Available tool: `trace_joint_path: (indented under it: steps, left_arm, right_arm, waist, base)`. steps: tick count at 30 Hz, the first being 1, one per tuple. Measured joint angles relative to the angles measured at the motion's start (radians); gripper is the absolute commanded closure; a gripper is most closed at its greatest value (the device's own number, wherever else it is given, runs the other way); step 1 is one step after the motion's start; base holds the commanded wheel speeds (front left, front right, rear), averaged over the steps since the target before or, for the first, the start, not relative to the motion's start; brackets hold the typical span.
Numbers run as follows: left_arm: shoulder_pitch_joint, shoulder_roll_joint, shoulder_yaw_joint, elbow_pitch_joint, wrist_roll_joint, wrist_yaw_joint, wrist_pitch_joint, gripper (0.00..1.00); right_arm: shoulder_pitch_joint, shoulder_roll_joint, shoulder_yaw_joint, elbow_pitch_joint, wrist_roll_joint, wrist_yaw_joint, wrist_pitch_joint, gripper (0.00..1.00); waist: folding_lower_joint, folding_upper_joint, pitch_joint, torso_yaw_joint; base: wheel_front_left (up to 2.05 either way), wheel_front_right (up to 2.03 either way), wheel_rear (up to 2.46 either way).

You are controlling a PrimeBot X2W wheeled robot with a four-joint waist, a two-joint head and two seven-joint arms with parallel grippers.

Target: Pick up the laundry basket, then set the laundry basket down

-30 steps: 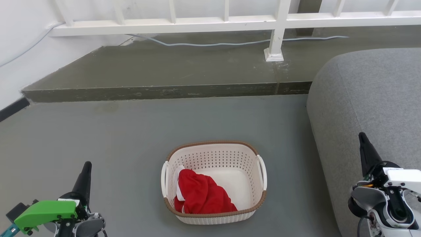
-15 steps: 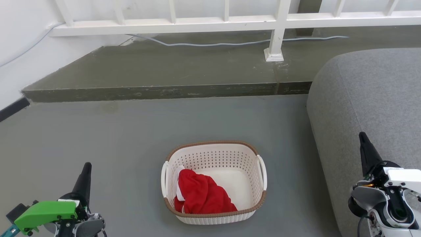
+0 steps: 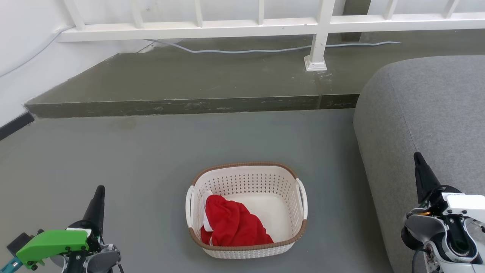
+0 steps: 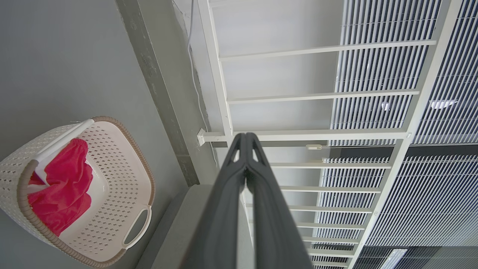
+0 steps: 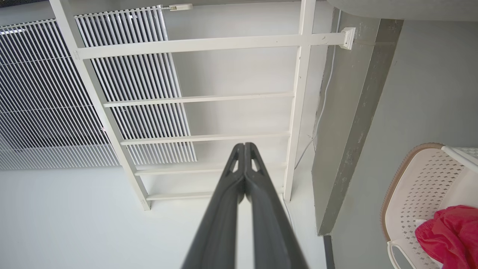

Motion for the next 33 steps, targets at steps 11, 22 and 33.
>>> trace_joint_path:
  steps: [11,22,33]
  left_arm:
    - [-0.002,0.0,0.0,0.001,0.0,0.0,0.0,1.0]
    - [-0.002,0.0,0.001,0.002,0.0,0.0,0.001,1.0]
    - [-0.002,0.0,0.001,0.002,0.0,0.0,0.001,1.0]
  right_arm:
    - [0.0,0.0,-0.001,0.002,0.0,0.0,0.0,1.0]
    - [-0.001,0.0,-0.002,0.003,0.0,0.0,0.001,1.0]
    - [-0.001,0.0,-0.002,0.005,0.0,0.0,0.001,1.0]
  waist:
    - [0.0,0.0,0.0,0.0]
    - [0.0,0.0,0.0,0.0]
    - [0.0,0.0,0.0,0.0]
  base:
    - [0.0,0.0,0.0]
    - [0.0,0.0,0.0]
    - [0.0,0.0,0.0]
